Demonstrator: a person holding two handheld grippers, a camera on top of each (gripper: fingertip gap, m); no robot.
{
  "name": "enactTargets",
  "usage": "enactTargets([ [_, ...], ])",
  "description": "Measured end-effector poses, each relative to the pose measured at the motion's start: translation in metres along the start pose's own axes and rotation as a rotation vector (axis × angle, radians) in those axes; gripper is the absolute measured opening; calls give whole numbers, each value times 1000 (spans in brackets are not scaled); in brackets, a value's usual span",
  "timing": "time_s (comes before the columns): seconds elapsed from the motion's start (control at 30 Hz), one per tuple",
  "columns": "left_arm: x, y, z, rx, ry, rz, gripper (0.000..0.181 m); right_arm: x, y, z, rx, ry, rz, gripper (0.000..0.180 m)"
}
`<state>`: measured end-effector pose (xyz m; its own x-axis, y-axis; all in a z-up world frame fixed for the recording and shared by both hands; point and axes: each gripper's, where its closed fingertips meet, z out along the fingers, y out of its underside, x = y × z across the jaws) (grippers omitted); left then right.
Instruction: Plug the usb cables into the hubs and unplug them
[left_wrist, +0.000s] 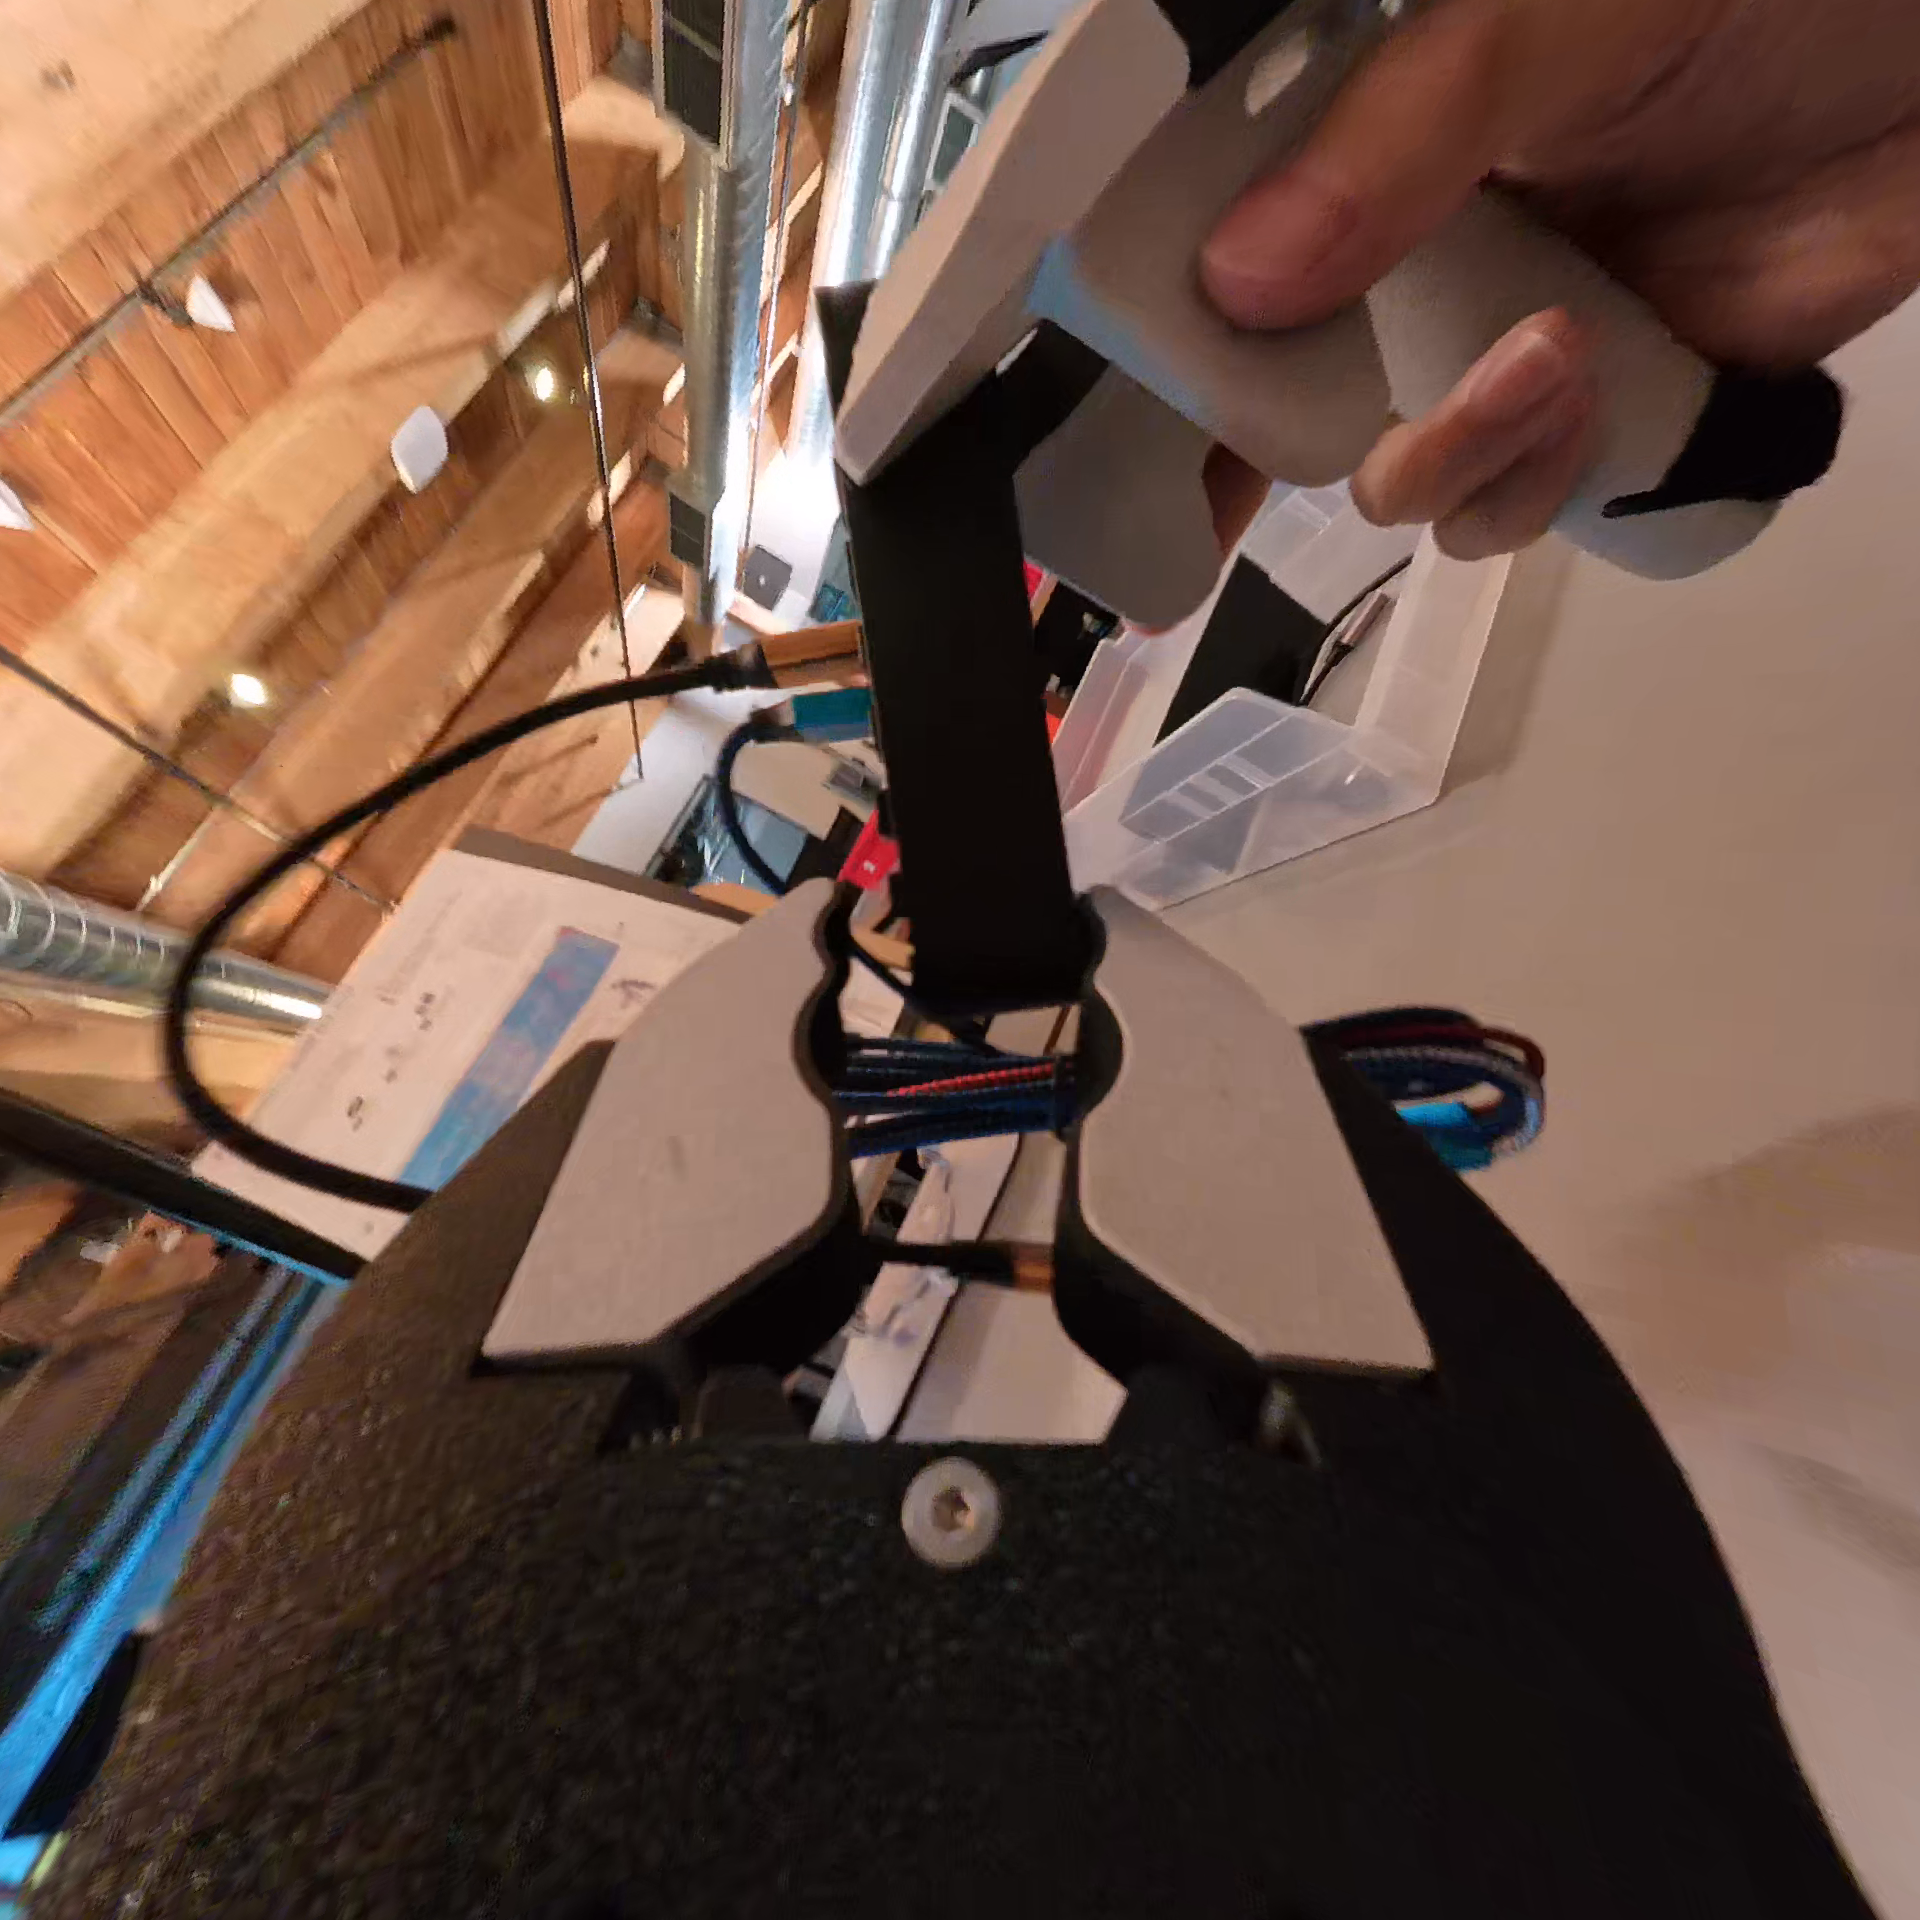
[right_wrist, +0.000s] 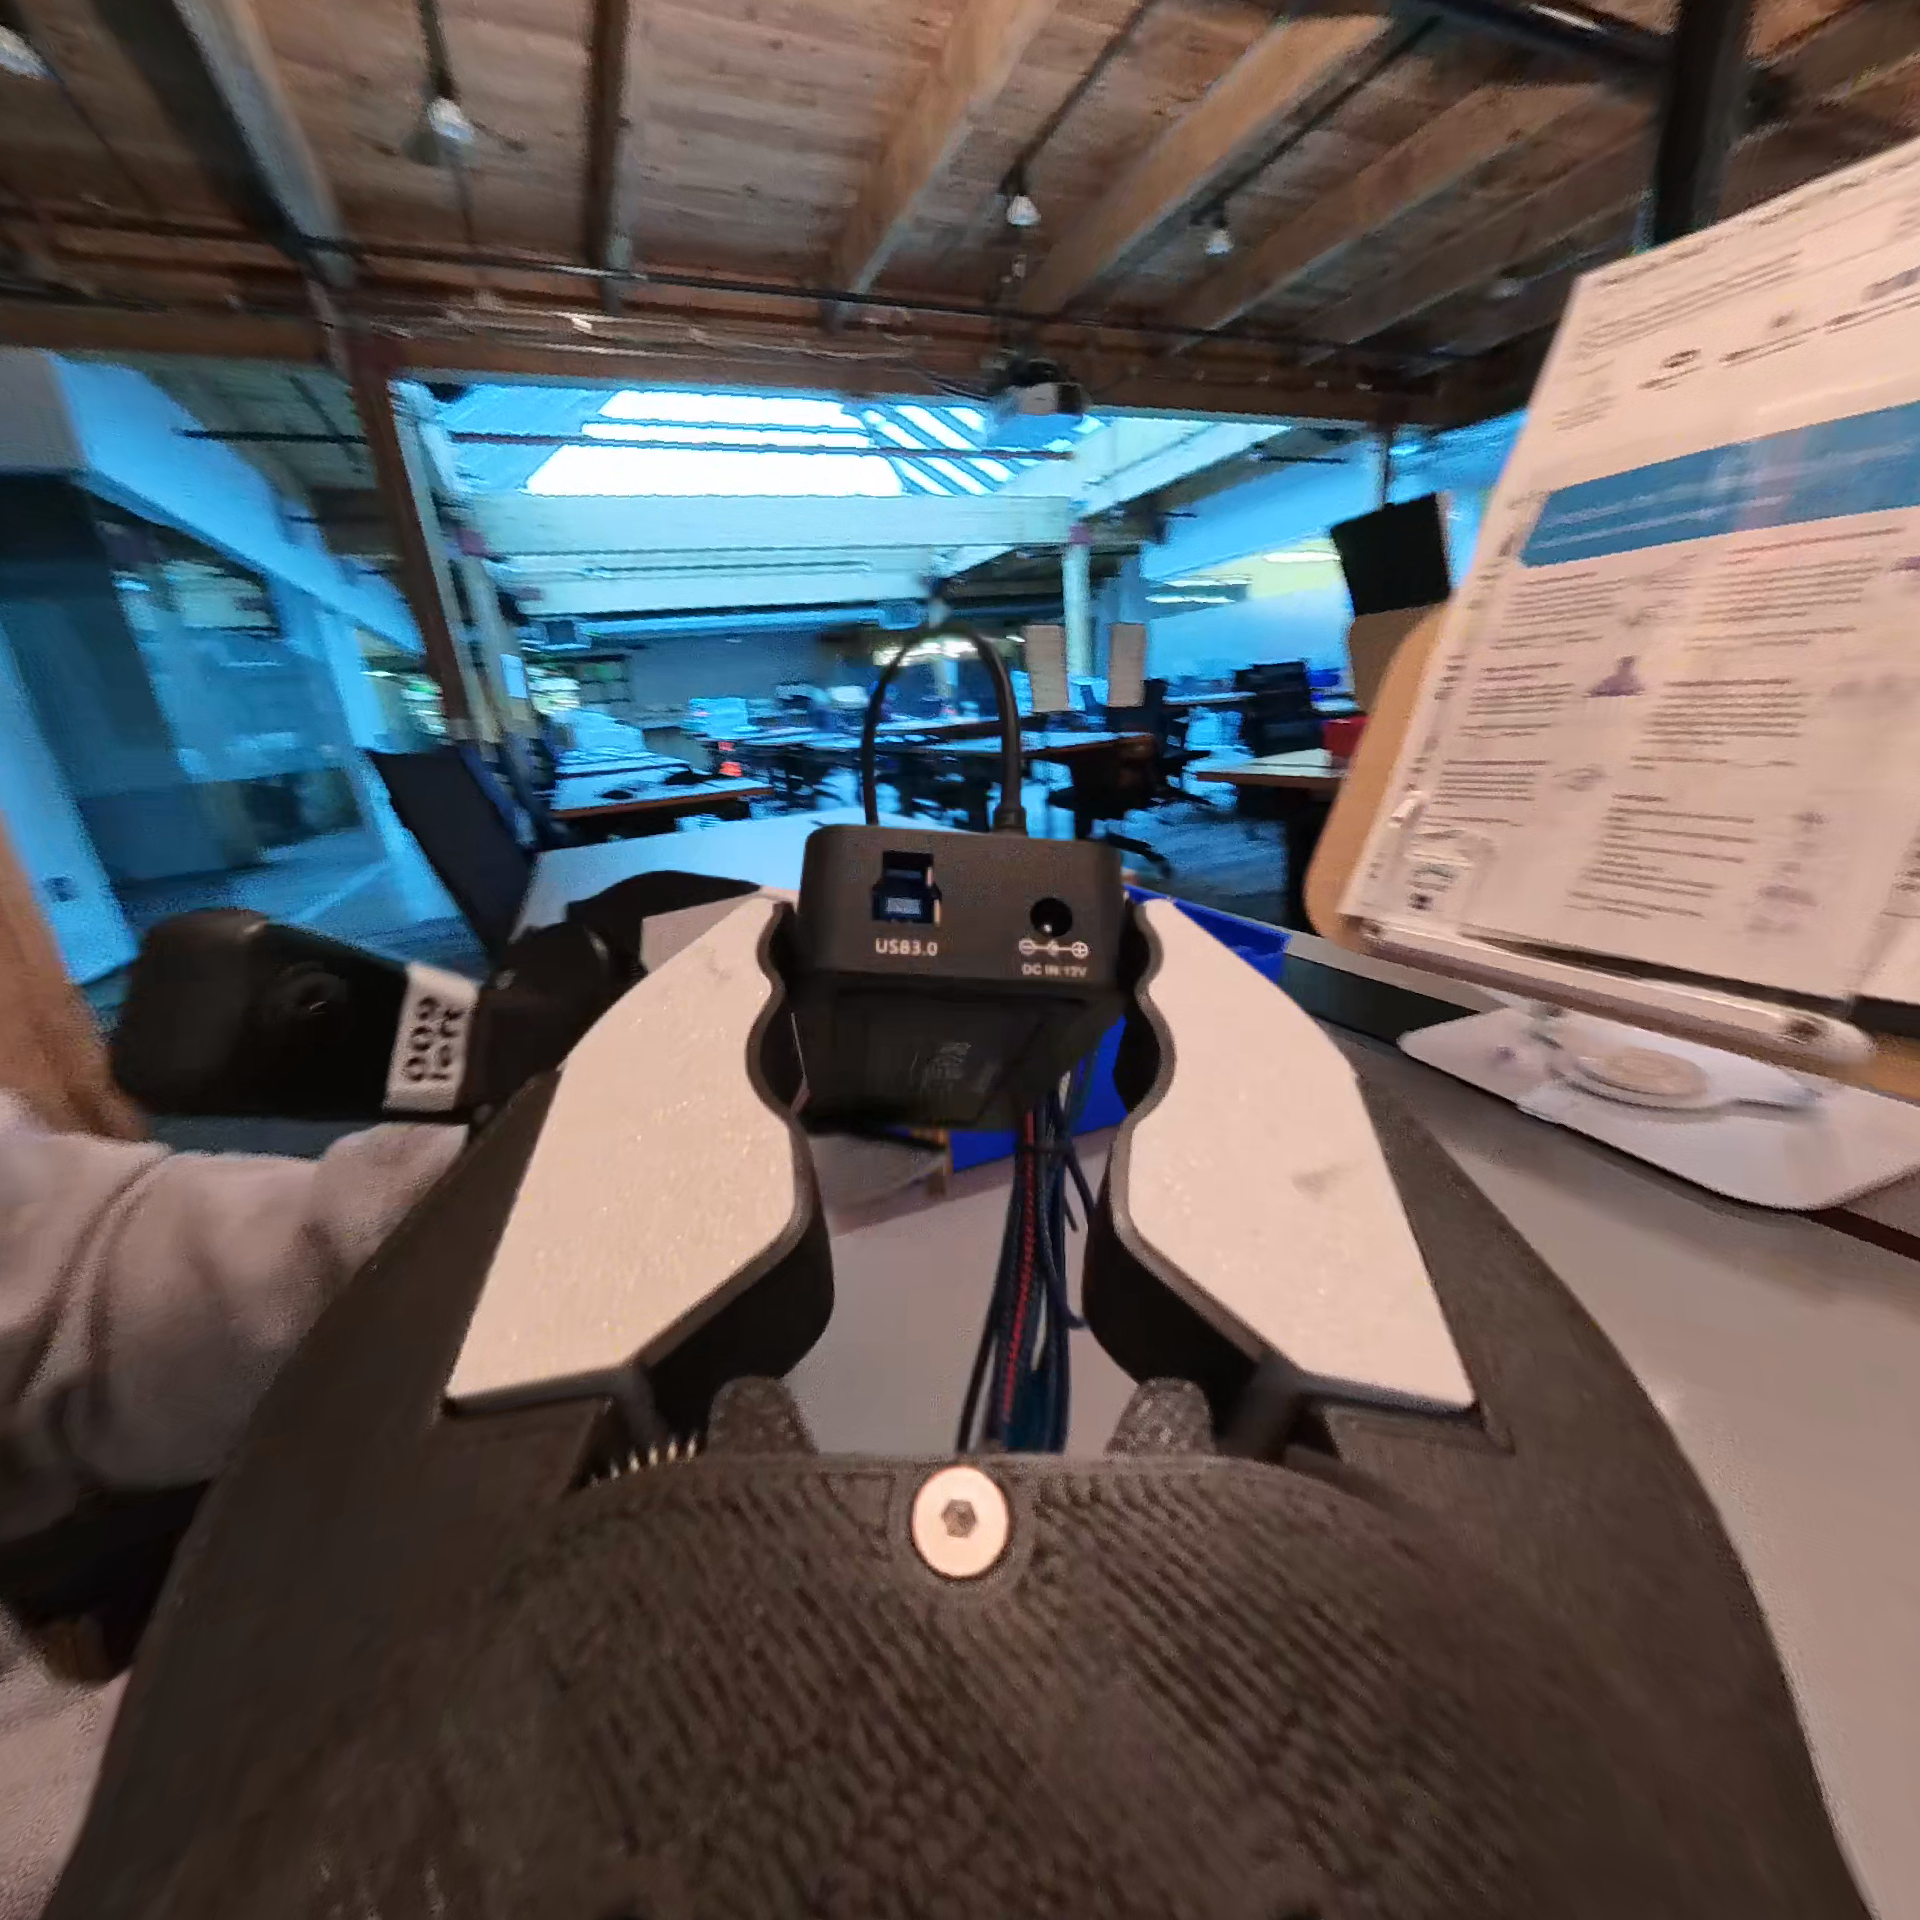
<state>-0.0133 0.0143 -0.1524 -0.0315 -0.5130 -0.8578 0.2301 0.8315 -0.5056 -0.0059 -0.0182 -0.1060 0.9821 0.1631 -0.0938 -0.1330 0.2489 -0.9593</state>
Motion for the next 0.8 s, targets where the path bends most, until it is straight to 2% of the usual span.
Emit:
enactTargets([
  [0.07,3,5,4,-55,-6,-17,53,3,0,6,-17,67,-31,60],
  [0.17,15,0,12,-131,6,-89,57,10,6,13,-49,201,-119,60],
  [0.23,24,-5,17,-171,29,-218,54,8,19,17,-116,210,-128,60],
  [0.33,38,4,23,-248,99,-391,39,13,29,11,-178,247,-145,59],
  [0.43,38,5,22,-176,155,-534,31,4,31,3,-237,101,-136,57],
  [0.5,34,4,20,-105,206,-608,30,0,20,-5,-249,7,-151,64],
  [0.6,33,-1,13,32,367,-744,29,1,1,-14,-283,-102,-194,63],
  [0.7,39,-7,4,131,545,-755,29,-12,12,-18,-542,-297,-215,61],
  [0.8,48,-7,-2,155,671,-676,29,-10,37,-19,-845,-362,-352,61],
])
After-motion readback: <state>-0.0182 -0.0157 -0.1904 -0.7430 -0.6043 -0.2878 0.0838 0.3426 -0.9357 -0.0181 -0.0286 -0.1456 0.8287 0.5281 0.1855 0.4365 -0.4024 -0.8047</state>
